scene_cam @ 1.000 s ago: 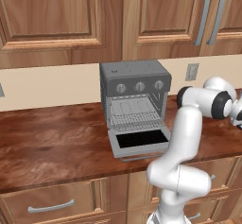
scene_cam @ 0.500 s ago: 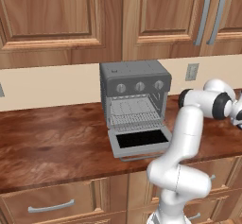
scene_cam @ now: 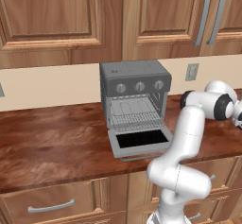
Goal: Pick up the bagel from the plate, place it on the toaster oven rack, close the door, and set the timer.
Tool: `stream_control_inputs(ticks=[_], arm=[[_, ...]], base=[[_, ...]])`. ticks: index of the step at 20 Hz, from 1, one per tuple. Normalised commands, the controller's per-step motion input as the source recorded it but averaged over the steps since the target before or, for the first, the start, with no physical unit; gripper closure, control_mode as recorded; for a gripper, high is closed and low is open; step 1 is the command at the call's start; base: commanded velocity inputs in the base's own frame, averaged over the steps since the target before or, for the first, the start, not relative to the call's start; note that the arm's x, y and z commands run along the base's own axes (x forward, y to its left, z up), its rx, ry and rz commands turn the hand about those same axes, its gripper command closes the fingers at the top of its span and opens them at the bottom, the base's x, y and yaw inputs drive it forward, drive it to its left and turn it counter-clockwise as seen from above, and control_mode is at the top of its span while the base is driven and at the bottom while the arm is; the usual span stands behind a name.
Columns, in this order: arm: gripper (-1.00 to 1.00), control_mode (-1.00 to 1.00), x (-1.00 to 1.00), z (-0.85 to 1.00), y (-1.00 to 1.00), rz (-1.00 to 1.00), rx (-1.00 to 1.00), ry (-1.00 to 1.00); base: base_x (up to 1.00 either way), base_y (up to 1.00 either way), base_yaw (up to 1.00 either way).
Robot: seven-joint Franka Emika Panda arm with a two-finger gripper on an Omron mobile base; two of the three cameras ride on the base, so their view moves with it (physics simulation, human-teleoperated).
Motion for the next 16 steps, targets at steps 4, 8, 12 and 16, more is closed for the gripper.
stream_control_inputs(ticks=[4,8,12,16], arm=[[-1.0,-1.0,-0.04,-0.28,0.01,0.0,0.0,0.01],[-1.0,-1.0,0.0,-0.31,0.0,0.0,0.0,0.0],[-1.0,-1.0,0.0,-0.3,0.0,0.0,0.0,0.0],[1.0,-1.0,0.0,-0.18,0.1,0.0,0.0,0.0]], base=[[0.0,0.0,0.0],[0.0,0.0,0.0],[0.0,0.0,0.0],[0.0,0.0,0.0]])
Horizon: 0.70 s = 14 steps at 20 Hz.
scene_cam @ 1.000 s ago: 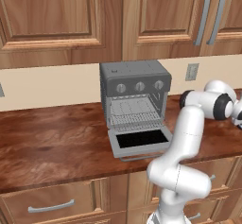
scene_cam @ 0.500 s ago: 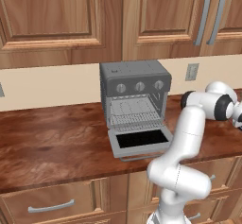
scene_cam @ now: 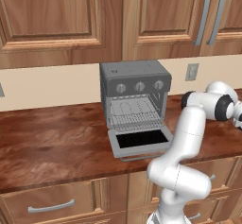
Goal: Pick up the bagel from the plate, place it on the toaster oven rack, close the door, and set the timer.
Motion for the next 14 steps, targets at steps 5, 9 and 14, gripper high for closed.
stream_control_inputs(ticks=[5,9,14], arm=[[1.0,-1.0,0.0,-0.08,0.16,0.0,0.0,0.0],[1.0,-1.0,-0.02,-0.03,0.14,-0.01,0.0,0.0],[1.0,-1.0,-0.34,0.2,0.21,-0.01,0.0,-0.01]], base=[[0.0,0.0,0.0],[0.0,0.0,0.0],[0.0,0.0,0.0]])
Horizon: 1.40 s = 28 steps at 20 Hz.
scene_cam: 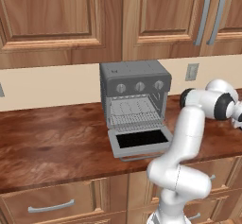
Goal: Pick up the bagel from the plate, place it on the toaster oven rack, close the door, and set the timer.
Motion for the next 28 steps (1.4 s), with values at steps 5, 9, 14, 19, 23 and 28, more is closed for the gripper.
stream_control_inputs(ticks=[5,9,14,19,23,28], arm=[[1.0,-1.0,-0.47,0.8,0.48,0.0,0.0,-0.06],[1.0,-1.0,-0.35,0.87,0.9,0.0,0.0,-0.06],[1.0,-1.0,-0.25,0.73,1.0,0.0,0.0,0.0],[1.0,-1.0,-0.2,0.64,1.0,0.0,0.0,0.0],[1.0,-1.0,-0.08,0.57,1.0,0.0,0.0,0.02],[1.0,-1.0,0.0,0.39,1.0,0.0,0.0,0.04]], base=[[0.0,0.0,0.0],[0.0,0.0,0.0],[0.0,0.0,0.0],[0.0,0.0,0.0],[0.0,0.0,0.0],[0.0,0.0,0.0]])
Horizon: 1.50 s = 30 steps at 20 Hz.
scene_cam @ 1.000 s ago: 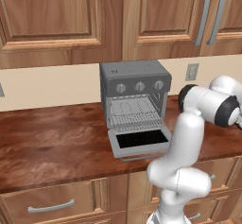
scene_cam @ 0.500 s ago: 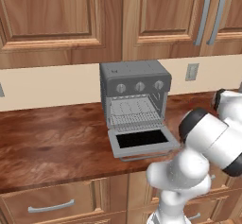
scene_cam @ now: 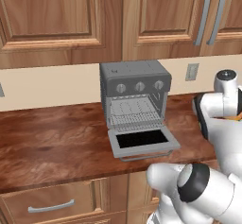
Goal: Pick up the bagel from the plate, place it on the toaster oven rack, close the door, and set the timer.
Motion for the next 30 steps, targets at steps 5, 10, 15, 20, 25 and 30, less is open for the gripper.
stream_control_inputs(ticks=[5,10,15,20,25,30], arm=[[1.0,-1.0,0.0,0.09,0.9,0.0,0.0,0.04],[1.0,-1.0,0.01,0.01,0.82,0.0,0.0,0.03],[1.0,-1.0,0.17,0.0,0.72,0.01,0.0,0.04],[1.0,-1.0,0.29,0.0,0.7,0.04,0.0,0.04],[1.0,-1.0,0.31,0.0,0.74,0.03,0.0,0.05],[1.0,-1.0,0.34,0.0,0.73,0.05,0.0,0.06]], base=[[0.0,0.0,0.0],[0.0,0.0,0.0],[0.0,0.0,0.0],[0.0,0.0,0.0],[0.0,0.0,0.0],[0.0,0.0,0.0]])
